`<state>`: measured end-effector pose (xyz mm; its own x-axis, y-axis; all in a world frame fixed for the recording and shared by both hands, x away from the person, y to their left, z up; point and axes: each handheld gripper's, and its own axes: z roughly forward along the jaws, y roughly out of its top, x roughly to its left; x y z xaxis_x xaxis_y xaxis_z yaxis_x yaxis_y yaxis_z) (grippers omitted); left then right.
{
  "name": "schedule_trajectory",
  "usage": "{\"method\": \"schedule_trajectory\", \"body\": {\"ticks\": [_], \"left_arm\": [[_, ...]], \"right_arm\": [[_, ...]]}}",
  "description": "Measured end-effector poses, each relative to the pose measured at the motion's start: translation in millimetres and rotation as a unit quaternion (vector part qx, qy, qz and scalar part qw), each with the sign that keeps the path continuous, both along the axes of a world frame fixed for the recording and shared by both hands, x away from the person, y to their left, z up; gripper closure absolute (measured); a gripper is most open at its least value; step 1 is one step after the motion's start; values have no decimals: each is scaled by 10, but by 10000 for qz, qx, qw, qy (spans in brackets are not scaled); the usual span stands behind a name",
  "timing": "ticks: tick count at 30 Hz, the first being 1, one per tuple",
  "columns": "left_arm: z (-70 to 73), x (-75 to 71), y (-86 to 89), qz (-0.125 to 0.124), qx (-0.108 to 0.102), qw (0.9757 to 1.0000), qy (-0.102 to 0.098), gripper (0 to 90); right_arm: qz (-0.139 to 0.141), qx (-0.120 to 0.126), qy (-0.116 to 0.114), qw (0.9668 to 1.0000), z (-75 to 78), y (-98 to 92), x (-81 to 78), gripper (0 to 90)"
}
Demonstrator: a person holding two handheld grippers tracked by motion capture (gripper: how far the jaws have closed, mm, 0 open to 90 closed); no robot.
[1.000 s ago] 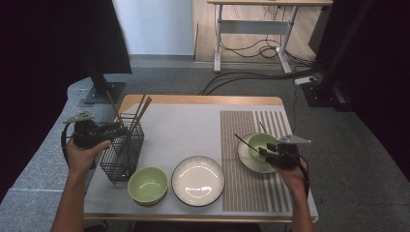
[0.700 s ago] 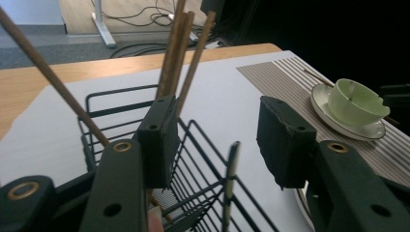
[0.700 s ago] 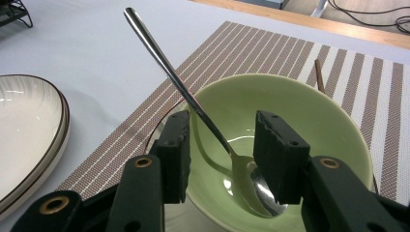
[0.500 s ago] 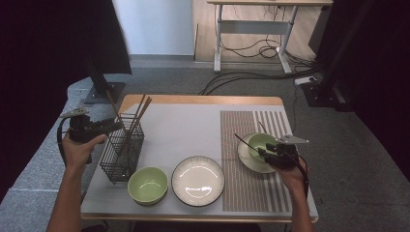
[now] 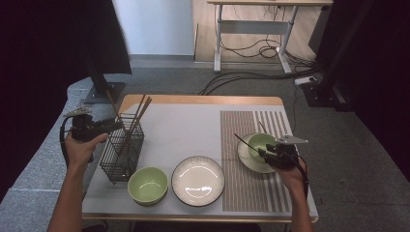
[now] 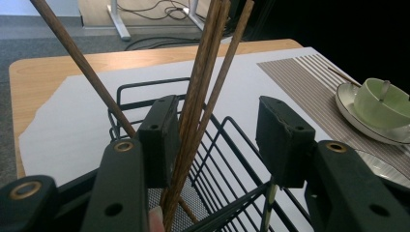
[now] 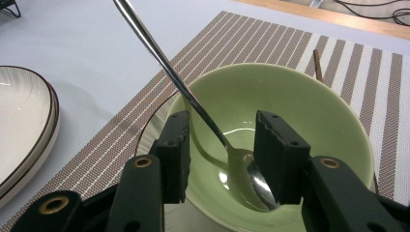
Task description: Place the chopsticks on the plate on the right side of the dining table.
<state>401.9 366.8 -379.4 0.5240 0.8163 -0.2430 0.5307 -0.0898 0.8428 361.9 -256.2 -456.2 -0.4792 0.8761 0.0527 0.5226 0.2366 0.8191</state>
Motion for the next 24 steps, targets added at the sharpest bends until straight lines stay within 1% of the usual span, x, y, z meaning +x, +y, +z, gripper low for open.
{"method": "schedule_trajectory", "body": {"ticks": [6,11,14,17,20,24], "left_arm": [[-16,70,51,103,50,9999,-28,508],[-50,124,95,160,58,9999,-5,508],[-68,159,127,199,36,9998,5,509],[-93,197,151,255,30,9997,45,509],[-114,231,173,272,21,9996,81,509],[-126,271,181,297,-15,9995,82,510]], "right_arm": [[6,-41,25,10000,-12,12,4,572],[-26,-59,13,10000,-17,10,3,572],[-36,-43,1,10000,-10,-2,-7,572],[-47,38,-4,10000,-17,-14,-18,572],[-47,35,0,10000,-19,-20,-34,571],[-83,51,-4,10000,-20,-38,-55,571]]}}
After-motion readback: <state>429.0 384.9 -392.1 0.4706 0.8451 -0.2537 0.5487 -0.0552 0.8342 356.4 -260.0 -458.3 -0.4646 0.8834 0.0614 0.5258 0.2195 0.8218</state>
